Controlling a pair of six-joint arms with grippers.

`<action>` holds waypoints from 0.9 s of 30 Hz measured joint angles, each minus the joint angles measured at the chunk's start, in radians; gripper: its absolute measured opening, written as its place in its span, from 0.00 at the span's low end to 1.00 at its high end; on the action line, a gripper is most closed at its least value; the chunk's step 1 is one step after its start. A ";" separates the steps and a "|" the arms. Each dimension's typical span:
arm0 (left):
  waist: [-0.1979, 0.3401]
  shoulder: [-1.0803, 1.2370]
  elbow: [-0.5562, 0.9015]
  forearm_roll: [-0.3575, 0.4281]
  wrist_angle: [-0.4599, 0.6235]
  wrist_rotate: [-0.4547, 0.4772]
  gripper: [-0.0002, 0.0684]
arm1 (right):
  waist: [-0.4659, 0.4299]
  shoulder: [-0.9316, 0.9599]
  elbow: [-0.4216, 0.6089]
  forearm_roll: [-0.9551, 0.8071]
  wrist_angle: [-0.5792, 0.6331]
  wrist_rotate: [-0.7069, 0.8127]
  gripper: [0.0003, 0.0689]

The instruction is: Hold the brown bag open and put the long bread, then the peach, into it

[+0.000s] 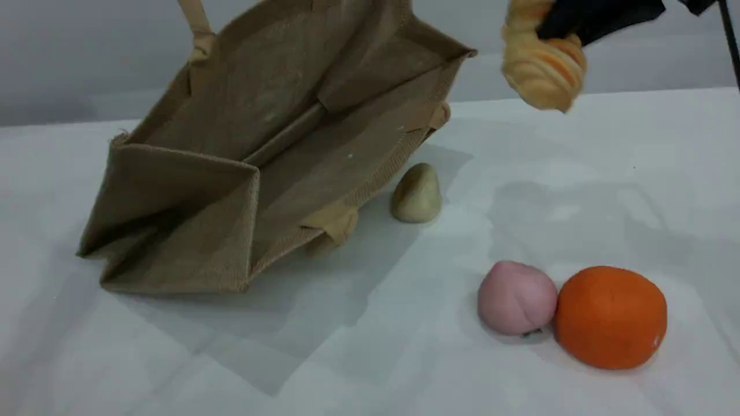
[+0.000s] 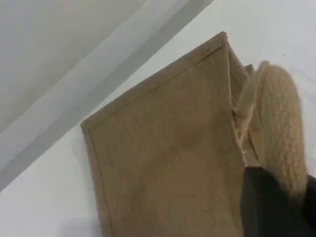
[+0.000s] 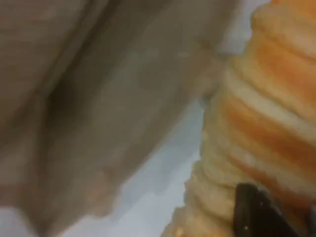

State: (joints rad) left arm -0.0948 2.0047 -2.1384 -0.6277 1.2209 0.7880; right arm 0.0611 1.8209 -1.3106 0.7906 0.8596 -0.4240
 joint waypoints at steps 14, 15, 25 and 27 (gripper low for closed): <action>0.000 0.000 0.000 -0.037 0.000 0.050 0.14 | 0.194 -0.015 0.159 0.526 -0.195 -0.312 0.12; 0.000 0.000 0.000 -0.037 0.000 0.050 0.14 | 0.206 -0.006 0.157 0.536 -0.213 -0.312 0.12; 0.000 0.000 0.000 -0.037 0.000 0.049 0.14 | 0.220 0.133 0.155 0.791 -0.215 -0.510 0.12; 0.000 0.000 0.000 -0.037 0.000 0.049 0.14 | 0.220 0.156 0.155 0.862 -0.210 -0.576 0.12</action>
State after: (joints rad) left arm -0.0948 2.0047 -2.1384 -0.6652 1.2209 0.8373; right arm 0.2809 1.9773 -1.1554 1.6527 0.6499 -1.0000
